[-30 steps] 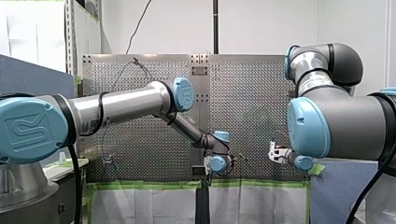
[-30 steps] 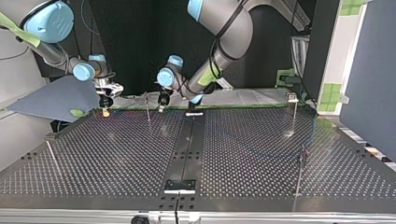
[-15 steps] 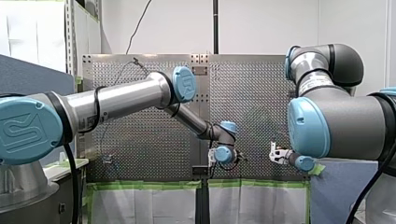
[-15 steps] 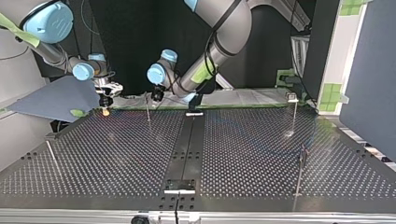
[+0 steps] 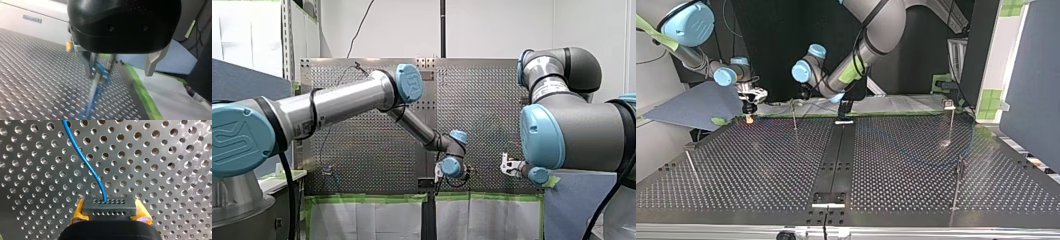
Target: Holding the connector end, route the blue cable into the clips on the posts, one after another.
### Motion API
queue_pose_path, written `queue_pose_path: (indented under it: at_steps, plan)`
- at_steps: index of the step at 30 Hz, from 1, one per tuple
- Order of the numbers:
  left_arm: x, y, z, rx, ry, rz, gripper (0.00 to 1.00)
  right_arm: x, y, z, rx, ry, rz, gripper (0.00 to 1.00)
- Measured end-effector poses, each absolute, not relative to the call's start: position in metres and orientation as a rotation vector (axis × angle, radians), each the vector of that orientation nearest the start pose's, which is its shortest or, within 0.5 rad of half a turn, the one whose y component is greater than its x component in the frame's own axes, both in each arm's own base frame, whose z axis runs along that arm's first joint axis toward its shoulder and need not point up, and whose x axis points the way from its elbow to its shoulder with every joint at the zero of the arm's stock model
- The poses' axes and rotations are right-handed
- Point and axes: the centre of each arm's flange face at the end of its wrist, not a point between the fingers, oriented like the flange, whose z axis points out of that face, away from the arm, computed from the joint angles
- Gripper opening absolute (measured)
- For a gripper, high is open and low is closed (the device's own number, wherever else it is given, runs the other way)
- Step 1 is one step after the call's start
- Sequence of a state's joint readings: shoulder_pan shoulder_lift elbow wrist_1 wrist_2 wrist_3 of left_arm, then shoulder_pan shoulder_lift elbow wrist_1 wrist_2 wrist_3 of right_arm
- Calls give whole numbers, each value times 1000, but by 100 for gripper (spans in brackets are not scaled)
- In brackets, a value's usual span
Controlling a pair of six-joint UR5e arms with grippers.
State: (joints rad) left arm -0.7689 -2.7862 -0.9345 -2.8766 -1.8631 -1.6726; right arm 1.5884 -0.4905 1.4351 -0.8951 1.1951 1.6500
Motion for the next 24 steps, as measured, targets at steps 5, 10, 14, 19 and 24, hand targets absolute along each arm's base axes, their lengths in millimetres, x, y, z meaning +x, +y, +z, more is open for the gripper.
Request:
queue_pose_path:
  at_steps: [5,10,14,19,24]
  plan:
    - [487,-626,-19,430,1823,-340,100,180,-689,-60,1501,-1116,1529,0]
    - [482,-630,-18,438,1822,-349,100,179,-689,-61,1501,-1118,1527,0]
    - [481,-631,-18,439,1822,-351,100,179,-689,-61,1501,-1119,1527,0]
    - [480,-631,-19,439,1823,-357,100,179,-690,-61,1500,-1120,1528,0]
    - [480,-632,-19,439,1825,-362,100,179,-690,-61,1498,-1119,1529,0]
